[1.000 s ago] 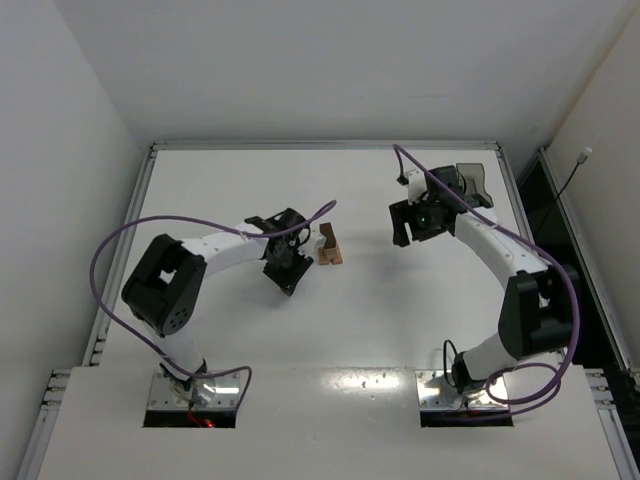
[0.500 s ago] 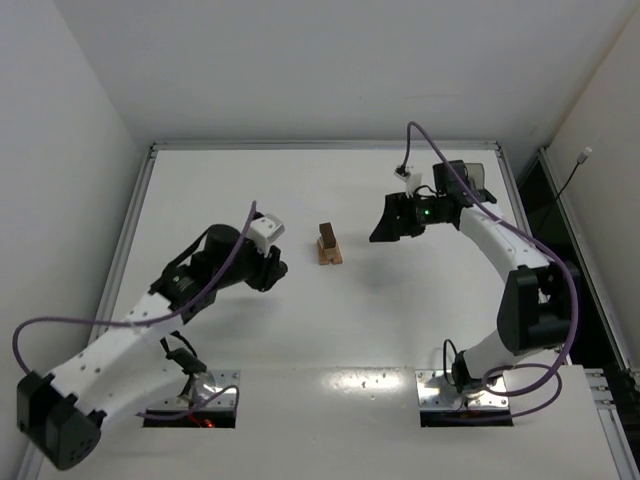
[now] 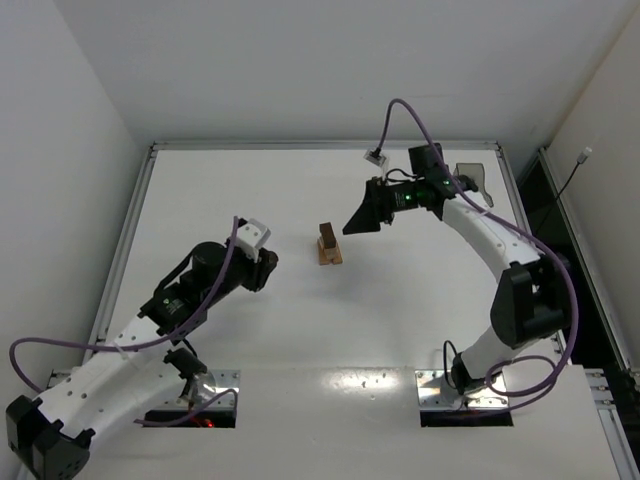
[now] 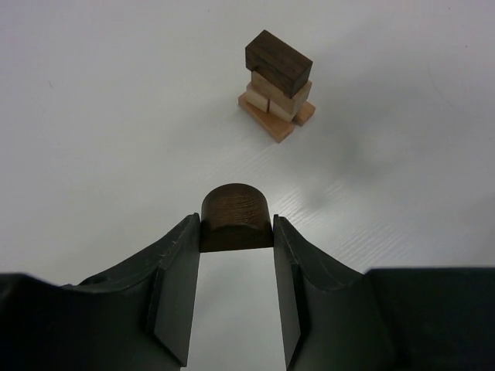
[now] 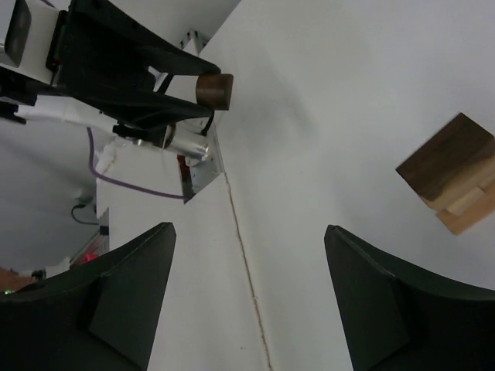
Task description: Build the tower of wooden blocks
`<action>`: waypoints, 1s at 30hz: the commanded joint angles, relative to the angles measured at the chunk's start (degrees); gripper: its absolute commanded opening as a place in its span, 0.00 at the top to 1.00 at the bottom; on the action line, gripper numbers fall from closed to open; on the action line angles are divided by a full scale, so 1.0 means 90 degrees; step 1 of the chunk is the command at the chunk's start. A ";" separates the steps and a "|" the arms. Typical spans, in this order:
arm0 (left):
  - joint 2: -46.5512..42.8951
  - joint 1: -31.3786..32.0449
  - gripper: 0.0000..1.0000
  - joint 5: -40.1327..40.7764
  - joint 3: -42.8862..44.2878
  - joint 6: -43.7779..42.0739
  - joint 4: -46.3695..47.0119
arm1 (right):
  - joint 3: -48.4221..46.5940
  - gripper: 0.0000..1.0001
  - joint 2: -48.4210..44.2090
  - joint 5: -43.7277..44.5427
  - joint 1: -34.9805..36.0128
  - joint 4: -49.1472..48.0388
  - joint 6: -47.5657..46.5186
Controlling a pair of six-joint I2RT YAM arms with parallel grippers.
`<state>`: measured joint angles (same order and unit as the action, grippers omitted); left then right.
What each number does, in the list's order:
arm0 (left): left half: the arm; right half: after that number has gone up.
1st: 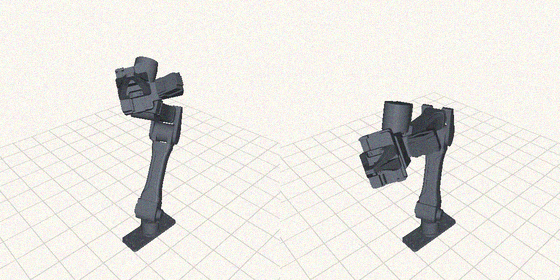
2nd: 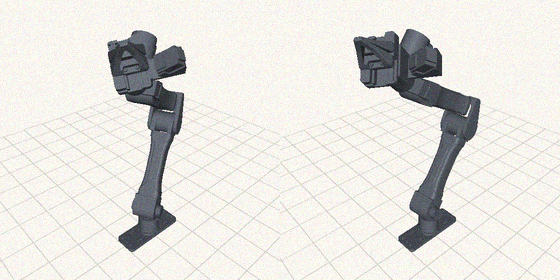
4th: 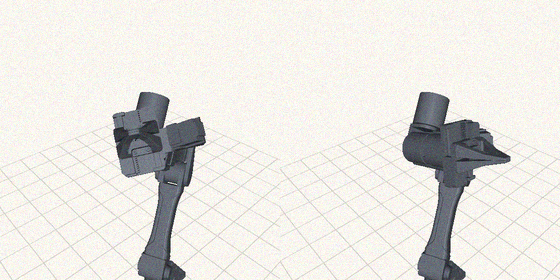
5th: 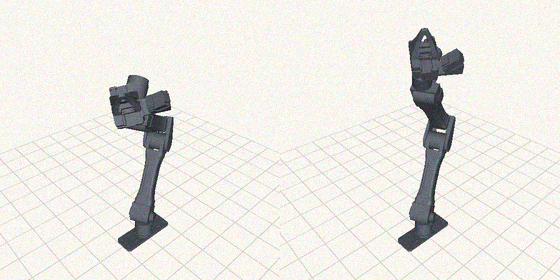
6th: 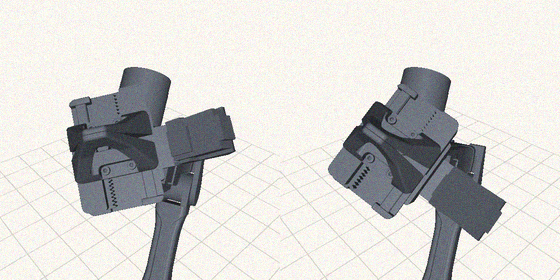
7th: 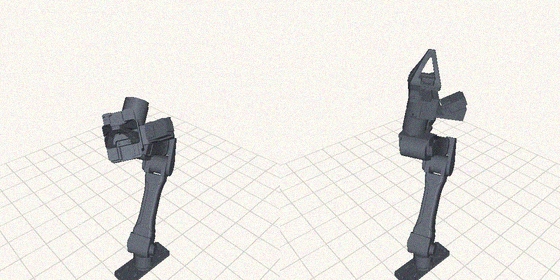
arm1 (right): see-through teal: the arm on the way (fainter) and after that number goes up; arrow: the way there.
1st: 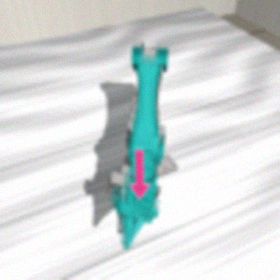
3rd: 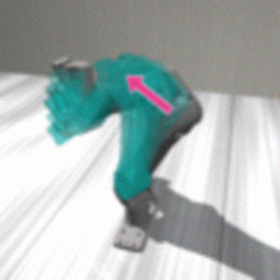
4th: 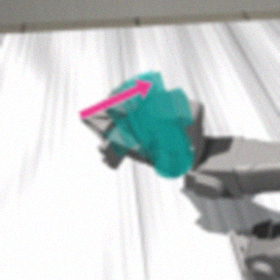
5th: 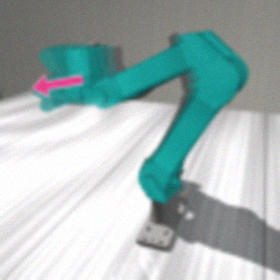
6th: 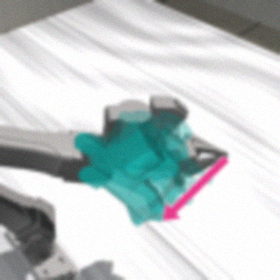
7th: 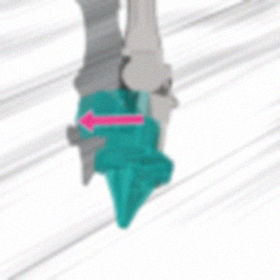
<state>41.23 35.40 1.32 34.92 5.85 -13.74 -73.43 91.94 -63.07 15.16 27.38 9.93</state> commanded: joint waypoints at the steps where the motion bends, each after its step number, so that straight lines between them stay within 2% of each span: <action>1: 0.0028 0.0207 1.00 0.0204 -0.0012 -0.0306 0.0589 | -0.0463 0.27 0.0175 -0.0397 0.0317 -0.0172 -0.0009; 4: 0.0369 0.0344 1.00 0.0272 0.0270 -0.0366 0.0530 | -0.0844 0.29 0.0175 0.1192 0.0649 0.0502 -0.0507; 5: 0.0437 0.0344 1.00 0.0331 0.0329 -0.0424 0.0472 | -0.1039 0.30 0.0175 0.2222 0.0756 0.0590 -0.0508; 7: 0.0593 0.0461 1.00 0.0390 0.0397 -0.0425 0.0472 | -0.1215 0.30 0.0175 0.3426 0.1058 0.0747 -0.0567; 13: 0.0799 0.0530 1.00 0.0566 0.0592 -0.0484 0.0530 | -0.1509 0.34 0.0175 0.4691 0.1781 0.0874 -0.0499; 17: 0.0926 0.0530 1.00 0.0703 0.0661 -0.0484 0.0608 | -0.1208 0.38 0.0234 0.4665 0.1841 0.0700 0.0135; 22: 0.1043 0.0530 1.00 0.0644 0.0788 -0.0239 0.0667 | -0.1001 0.39 0.0360 0.3455 0.1725 0.0076 0.1062; 24: 0.1102 0.0530 1.00 0.0576 0.0846 -0.0171 0.0667 | -0.1001 0.39 0.0428 0.3112 0.1782 -0.0121 0.1200; 30: 0.1160 0.0530 1.00 0.0429 0.0906 0.0024 0.0726 | -0.1421 0.40 0.0633 0.2926 0.2007 -0.0063 0.0997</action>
<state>51.44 39.46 6.26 40.14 4.19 -10.31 -82.76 97.25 -33.36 31.92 29.19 18.06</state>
